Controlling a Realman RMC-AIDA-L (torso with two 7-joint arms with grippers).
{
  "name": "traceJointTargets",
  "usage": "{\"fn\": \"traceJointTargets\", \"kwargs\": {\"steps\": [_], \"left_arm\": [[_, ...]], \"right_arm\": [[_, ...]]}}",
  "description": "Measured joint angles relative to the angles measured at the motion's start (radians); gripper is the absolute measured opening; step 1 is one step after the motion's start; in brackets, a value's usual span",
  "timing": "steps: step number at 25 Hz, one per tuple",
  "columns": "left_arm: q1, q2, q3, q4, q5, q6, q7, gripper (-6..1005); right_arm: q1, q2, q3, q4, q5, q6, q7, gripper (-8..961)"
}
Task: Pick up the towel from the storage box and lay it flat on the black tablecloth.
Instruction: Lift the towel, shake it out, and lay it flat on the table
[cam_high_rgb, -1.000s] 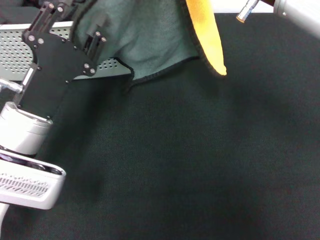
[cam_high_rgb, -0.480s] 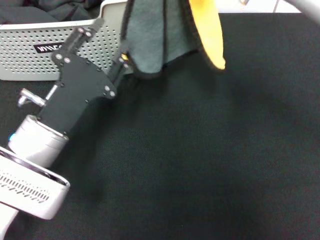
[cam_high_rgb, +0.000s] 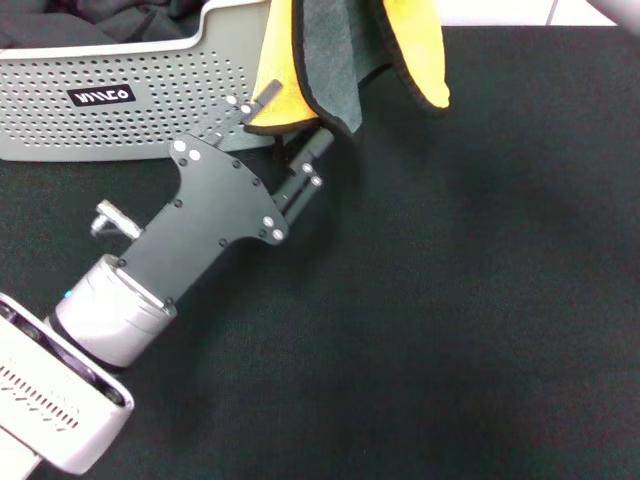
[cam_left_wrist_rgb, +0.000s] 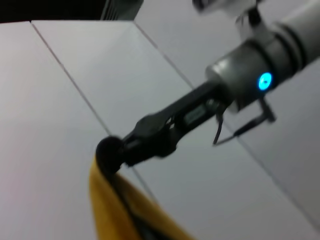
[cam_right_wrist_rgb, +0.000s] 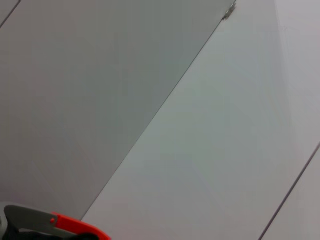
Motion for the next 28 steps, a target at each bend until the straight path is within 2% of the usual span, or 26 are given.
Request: {"fn": "traceJointTargets", "kwargs": {"steps": [2, 8, 12, 20, 28], "left_arm": [[-0.002, 0.000, 0.019, 0.004, 0.000, 0.019, -0.039, 515], [-0.004, 0.001, 0.018, 0.015, -0.046, 0.074, -0.318, 514], [-0.007, -0.004, 0.024, 0.028, -0.096, 0.036, -0.372, 514], [-0.031, -0.003, 0.021, 0.034, -0.107, -0.028, -0.514, 515], [-0.042, -0.003, 0.021, 0.038, -0.115, -0.083, -0.576, 515]], "right_arm": [[0.001, 0.001, -0.003, 0.003, 0.000, -0.003, 0.000, 44], [0.004, 0.000, -0.019, 0.012, -0.003, -0.025, -0.001, 45], [0.017, 0.001, -0.026, 0.020, -0.004, -0.026, -0.002, 46], [0.040, 0.003, -0.029, 0.021, -0.007, -0.040, -0.008, 47], [0.043, 0.003, -0.064, 0.013, 0.000, -0.074, -0.058, 48]]}}
